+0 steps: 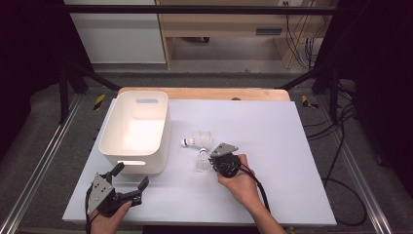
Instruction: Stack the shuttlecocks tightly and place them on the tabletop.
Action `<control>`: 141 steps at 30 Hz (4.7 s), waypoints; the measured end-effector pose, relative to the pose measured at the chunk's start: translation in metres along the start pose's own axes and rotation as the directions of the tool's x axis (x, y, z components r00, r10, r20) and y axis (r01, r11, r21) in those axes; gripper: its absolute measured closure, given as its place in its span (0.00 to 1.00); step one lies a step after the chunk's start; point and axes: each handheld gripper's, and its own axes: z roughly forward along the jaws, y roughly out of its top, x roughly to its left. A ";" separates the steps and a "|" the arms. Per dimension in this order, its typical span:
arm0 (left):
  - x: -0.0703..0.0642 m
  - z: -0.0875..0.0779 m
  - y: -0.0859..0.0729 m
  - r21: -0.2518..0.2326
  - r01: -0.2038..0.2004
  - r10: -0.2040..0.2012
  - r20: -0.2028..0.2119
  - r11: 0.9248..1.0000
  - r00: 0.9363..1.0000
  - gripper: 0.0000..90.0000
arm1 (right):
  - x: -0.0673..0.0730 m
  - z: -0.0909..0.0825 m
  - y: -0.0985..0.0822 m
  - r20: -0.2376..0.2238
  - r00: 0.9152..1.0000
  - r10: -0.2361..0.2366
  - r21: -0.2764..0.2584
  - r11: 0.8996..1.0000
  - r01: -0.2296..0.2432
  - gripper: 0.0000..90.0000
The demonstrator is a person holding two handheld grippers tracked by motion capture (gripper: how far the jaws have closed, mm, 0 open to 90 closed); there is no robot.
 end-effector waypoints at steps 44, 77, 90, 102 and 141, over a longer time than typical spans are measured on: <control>0.001 0.000 -0.001 0.001 0.012 -0.012 0.000 1.000 1.000 0.04 | -0.092 -0.006 -0.009 -0.113 0.992 0.053 -0.052 0.997 -0.059 1.00; 0.000 0.001 -0.001 0.006 0.007 -0.007 0.005 1.000 1.000 0.04 | -0.084 0.014 0.005 -0.201 0.980 -0.004 -0.051 0.999 -0.006 1.00; -0.001 0.001 -0.001 0.008 0.005 -0.005 0.008 1.000 1.000 0.04 | -0.077 0.018 0.008 -0.220 0.975 -0.023 -0.051 0.999 0.012 1.00; -0.001 0.001 -0.001 0.008 0.004 -0.004 0.008 1.000 1.000 0.04 | -0.076 0.026 0.014 -0.182 0.983 -0.012 -0.064 0.998 0.001 1.00; 0.000 0.001 -0.001 0.006 0.005 -0.005 0.008 1.000 1.000 0.04 | -0.070 0.040 0.015 -0.145 0.989 -0.019 -0.045 0.999 0.013 0.81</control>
